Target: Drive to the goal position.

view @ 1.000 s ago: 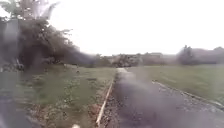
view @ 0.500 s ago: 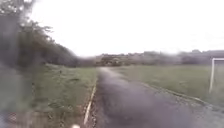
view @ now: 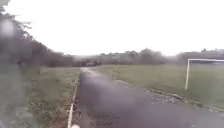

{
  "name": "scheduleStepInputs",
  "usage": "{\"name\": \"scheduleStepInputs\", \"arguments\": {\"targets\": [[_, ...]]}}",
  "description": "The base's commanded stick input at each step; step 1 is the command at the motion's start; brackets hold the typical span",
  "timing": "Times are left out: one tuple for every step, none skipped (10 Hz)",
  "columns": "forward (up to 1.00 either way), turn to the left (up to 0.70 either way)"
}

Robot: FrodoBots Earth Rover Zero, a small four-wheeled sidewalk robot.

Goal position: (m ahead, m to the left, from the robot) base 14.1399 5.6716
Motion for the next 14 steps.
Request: {"name": "scheduleStepInputs", "arguments": {"targets": [[0.03,0.00],[0.34,0.00],[0.66,0.00],[0.70,0.00],[0.70,0.00],[0.70,0.00],[0.70,0.00],[0.70,0.00],[0.72,0.00],[0.73,0.00],[0.74,0.00],[0.76,0.00],[0.77,0.00],[0.78,0.00]]}}
